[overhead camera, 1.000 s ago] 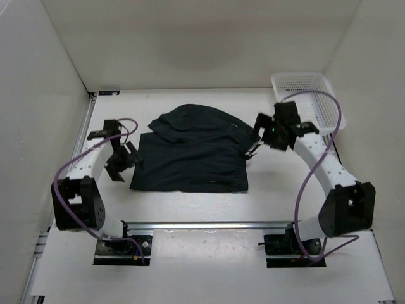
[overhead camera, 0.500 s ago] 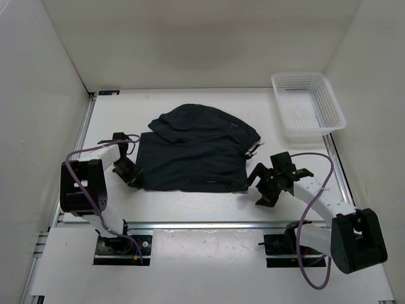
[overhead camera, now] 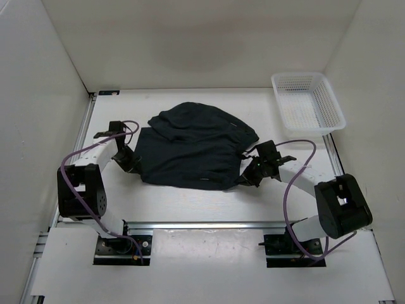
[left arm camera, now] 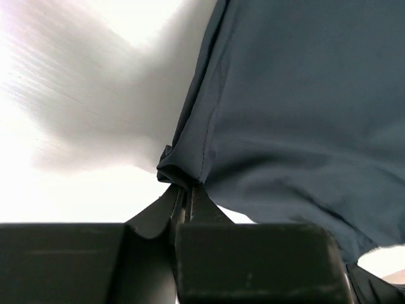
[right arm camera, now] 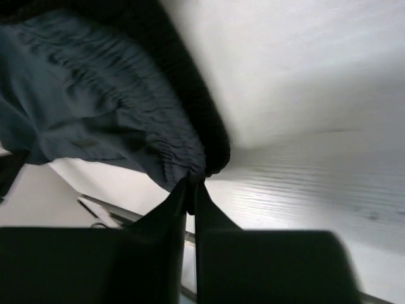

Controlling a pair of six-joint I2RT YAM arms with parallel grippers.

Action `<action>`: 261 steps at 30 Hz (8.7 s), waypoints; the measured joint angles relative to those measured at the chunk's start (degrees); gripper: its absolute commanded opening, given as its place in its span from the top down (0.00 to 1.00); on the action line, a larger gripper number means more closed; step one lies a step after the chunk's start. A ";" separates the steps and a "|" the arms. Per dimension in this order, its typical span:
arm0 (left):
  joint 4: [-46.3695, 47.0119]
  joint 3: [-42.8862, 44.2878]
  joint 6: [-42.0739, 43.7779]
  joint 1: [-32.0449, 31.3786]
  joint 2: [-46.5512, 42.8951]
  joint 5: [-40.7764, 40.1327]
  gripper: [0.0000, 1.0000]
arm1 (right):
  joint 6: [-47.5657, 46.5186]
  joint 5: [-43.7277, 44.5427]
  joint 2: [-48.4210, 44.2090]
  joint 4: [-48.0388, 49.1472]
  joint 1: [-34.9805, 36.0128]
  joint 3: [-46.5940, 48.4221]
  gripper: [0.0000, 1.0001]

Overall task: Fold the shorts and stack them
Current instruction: Fold the shorts

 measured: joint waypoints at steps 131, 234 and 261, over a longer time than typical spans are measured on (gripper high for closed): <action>-10.01 45.42 10.88 -1.36 27.93 3.69 0.90 | -32.72 52.70 0.13 -30.16 23.12 26.60 0.79; -9.53 44.89 11.93 1.27 12.94 10.75 0.90 | -17.64 1.95 5.95 -16.55 -15.82 37.44 1.00; -3.91 16.00 14.10 2.23 11.69 -0.74 0.11 | -32.35 10.23 -2.60 -29.99 -10.75 22.40 0.20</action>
